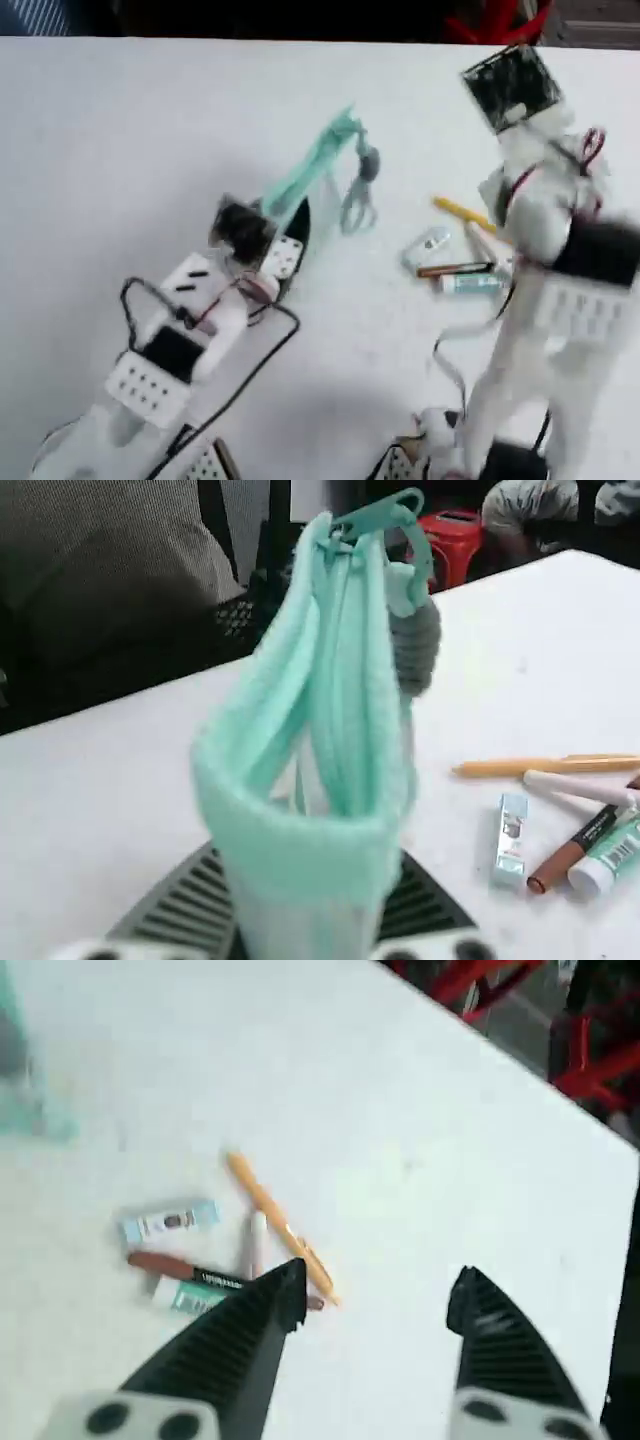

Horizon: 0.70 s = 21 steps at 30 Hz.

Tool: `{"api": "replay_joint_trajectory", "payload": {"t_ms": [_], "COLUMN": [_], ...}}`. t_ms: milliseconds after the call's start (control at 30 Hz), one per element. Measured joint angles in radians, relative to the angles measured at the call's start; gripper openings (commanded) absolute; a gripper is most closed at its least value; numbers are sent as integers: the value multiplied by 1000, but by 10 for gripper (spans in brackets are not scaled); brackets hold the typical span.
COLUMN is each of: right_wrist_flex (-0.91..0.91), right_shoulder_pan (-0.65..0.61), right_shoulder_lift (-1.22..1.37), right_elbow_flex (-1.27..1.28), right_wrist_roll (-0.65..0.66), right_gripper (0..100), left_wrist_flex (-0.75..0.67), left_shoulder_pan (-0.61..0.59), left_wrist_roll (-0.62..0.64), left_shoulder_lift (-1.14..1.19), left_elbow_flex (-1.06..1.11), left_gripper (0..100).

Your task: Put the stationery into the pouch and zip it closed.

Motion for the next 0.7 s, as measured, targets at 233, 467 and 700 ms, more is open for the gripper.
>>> {"api": "replay_joint_trajectory", "payload": {"t_ms": [233, 467, 700], "right_wrist_flex": [0, -15, -20], "right_shoulder_pan": [84, 83, 81], "right_shoulder_lift": [322, 591, 746], "right_elbow_flex": [0, 0, 0], "right_wrist_roll": [193, 218, 304], "right_gripper": [223, 223, 223], "left_wrist_flex": [-5, -20, -15], "left_shoulder_pan": [2, 2, 2], "left_wrist_roll": [5, 5, 5], "left_shoulder_lift": [71, 25, -83], "left_elbow_flex": [-29, 28, 91], "left_gripper": [24, 27, 27]}}
